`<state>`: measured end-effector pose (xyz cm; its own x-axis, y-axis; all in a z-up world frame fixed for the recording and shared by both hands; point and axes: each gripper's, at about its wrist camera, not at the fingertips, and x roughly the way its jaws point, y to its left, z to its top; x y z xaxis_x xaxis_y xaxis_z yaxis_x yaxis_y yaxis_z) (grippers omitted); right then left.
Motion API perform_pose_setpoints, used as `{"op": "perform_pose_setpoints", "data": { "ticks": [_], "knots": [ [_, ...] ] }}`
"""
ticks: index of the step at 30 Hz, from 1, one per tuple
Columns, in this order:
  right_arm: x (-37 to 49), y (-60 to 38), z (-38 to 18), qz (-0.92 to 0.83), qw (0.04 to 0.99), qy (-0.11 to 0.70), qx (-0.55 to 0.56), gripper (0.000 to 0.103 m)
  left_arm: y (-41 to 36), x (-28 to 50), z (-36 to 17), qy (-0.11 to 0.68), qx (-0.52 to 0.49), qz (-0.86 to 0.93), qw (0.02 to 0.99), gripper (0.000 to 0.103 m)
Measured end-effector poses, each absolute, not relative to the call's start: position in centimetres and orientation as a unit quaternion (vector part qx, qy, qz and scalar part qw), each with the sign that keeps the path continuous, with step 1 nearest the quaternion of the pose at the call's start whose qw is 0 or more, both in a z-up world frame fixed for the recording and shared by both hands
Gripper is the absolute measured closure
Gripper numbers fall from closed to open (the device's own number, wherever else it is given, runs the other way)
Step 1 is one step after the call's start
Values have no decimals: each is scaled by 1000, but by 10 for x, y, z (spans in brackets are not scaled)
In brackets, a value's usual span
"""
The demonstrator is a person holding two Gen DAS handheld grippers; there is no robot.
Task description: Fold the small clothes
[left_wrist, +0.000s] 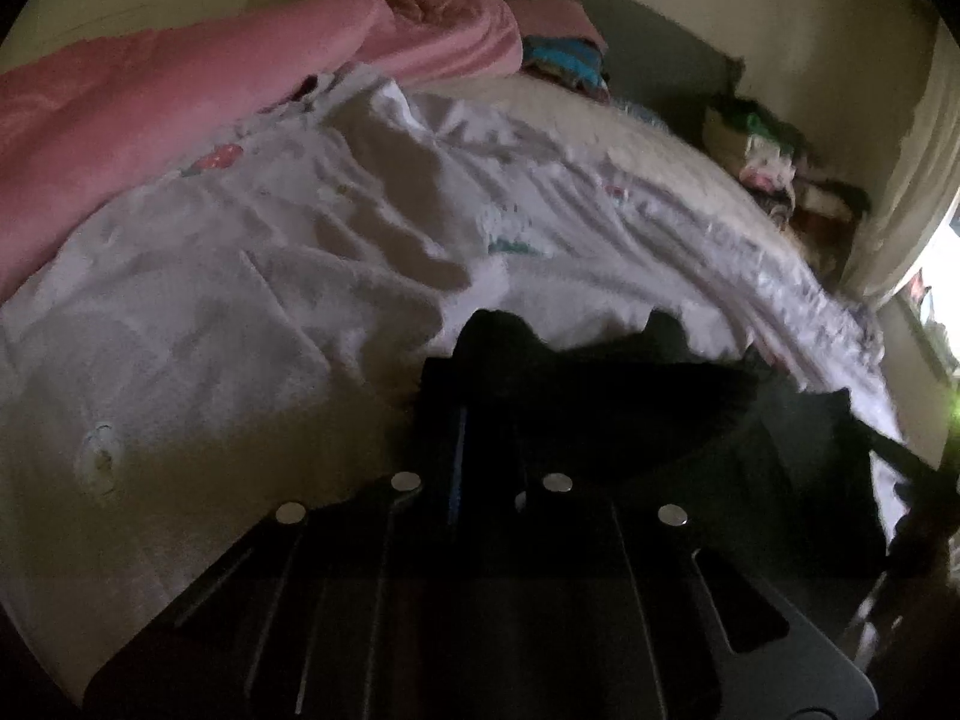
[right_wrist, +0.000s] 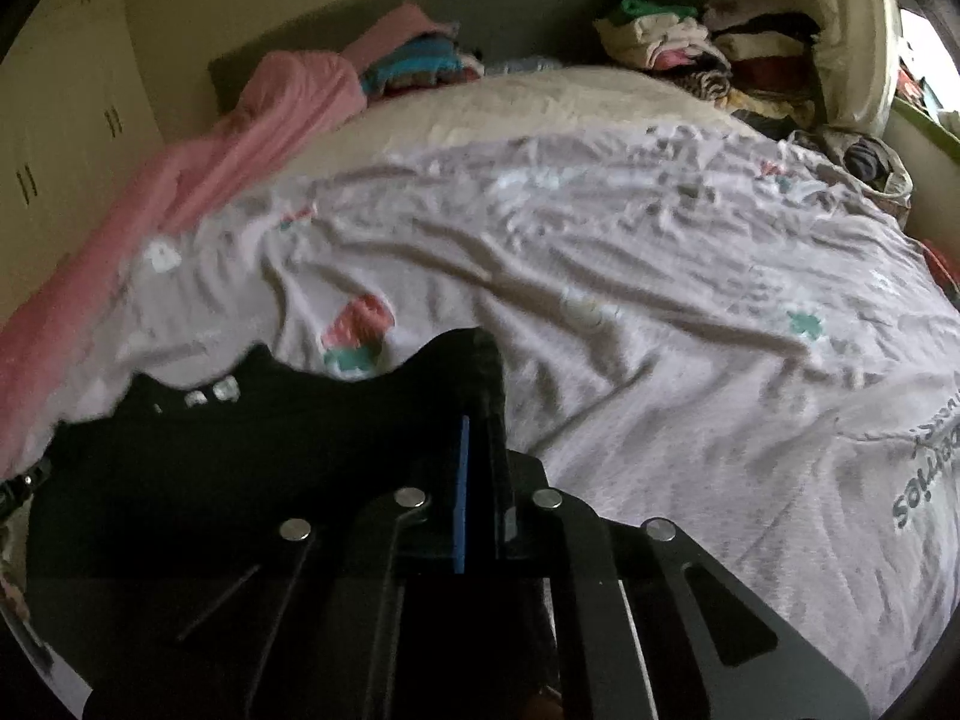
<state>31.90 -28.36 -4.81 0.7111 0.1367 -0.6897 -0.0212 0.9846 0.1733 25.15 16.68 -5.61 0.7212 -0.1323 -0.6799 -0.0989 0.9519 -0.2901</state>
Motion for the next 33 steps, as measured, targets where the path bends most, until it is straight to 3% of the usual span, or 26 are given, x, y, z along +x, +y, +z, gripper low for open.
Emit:
{"op": "perform_pose_setpoints", "data": {
  "ticks": [6,19,31,33],
  "knots": [
    [313,-283,-24,43,939,334,67,98,172,238,-36,331,-160,-7,930,101],
    [321,-294,-61,-18,928,365,68,100,176,254,-72,384,-142,20,912,100],
    [305,-286,-61,0,924,379,51,99,160,240,-62,386,-115,11,915,74],
    [301,-286,-60,2,924,380,51,99,156,236,-58,381,-107,14,918,66]
  ]
}}
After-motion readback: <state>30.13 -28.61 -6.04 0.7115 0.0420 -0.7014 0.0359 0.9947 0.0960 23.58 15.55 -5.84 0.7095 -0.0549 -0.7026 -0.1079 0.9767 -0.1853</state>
